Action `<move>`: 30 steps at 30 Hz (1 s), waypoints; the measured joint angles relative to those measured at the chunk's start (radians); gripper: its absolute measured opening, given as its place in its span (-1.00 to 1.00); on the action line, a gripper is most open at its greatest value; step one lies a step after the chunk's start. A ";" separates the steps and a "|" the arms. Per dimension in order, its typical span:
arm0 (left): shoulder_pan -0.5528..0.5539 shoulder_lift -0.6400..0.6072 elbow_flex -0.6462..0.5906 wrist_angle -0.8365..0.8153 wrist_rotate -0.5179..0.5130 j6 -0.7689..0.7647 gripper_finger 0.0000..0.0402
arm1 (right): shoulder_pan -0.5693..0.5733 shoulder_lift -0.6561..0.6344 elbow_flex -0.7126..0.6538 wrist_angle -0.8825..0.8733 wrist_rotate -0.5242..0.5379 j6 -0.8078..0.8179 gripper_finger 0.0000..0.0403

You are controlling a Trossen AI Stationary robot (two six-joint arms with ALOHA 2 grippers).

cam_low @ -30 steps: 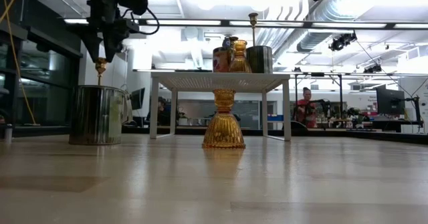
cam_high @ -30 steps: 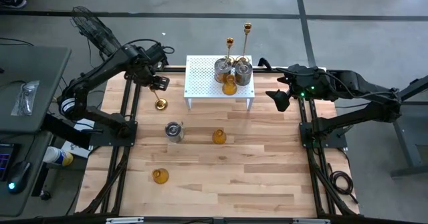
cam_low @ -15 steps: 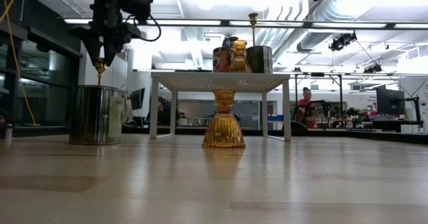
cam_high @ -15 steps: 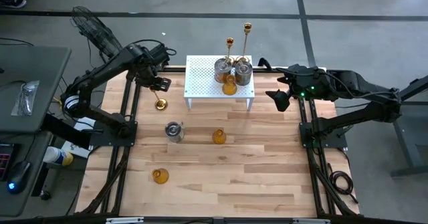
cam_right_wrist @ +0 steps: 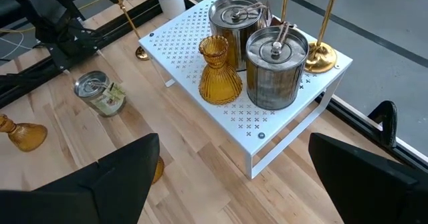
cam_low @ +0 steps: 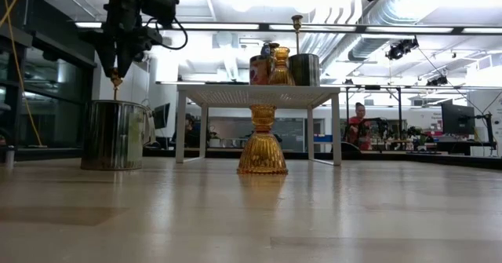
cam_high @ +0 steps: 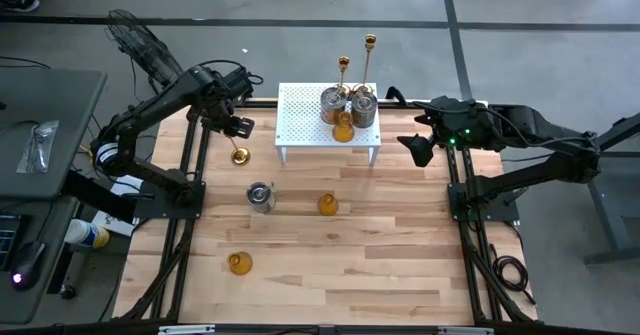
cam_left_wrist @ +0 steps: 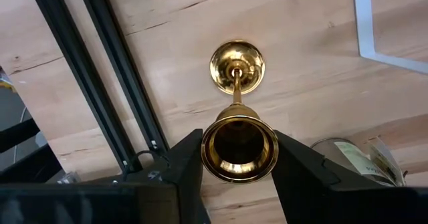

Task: Pick & Place candle stick holders
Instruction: Put the gold candle holder on the shelf

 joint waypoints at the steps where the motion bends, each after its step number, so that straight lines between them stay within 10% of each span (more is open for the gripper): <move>1: 0.000 0.000 0.000 0.000 0.002 0.000 -0.26 | 0.000 0.000 0.000 0.000 0.000 0.000 0.86; 10: 0.000 0.000 0.083 -0.017 0.066 0.026 -0.26 | 0.000 0.000 0.000 0.000 0.000 0.000 0.86; 30: 0.000 0.048 0.682 -0.080 0.033 0.060 -0.29 | 0.000 0.000 0.000 0.000 -0.001 0.000 0.86</move>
